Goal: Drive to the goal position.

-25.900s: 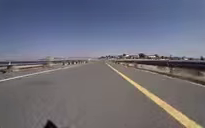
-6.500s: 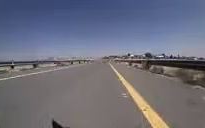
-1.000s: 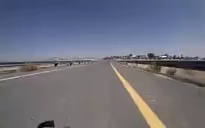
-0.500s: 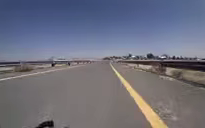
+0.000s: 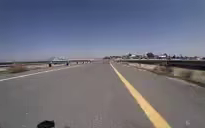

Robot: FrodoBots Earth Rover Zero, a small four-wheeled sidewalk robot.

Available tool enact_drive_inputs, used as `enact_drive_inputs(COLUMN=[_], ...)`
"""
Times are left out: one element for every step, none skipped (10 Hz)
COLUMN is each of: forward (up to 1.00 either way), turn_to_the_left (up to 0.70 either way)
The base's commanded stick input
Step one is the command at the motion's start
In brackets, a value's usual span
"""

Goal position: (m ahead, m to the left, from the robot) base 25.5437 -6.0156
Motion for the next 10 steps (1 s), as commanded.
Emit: enact_drive_inputs(forward=[1.00,1.00,1.00,1.00,1.00,1.00,1.00,1.00,1.00,1.00], turn_to_the_left=[0.00,0.00,0.00,0.00,0.00,0.00,0.00,0.00,0.00,0.00])
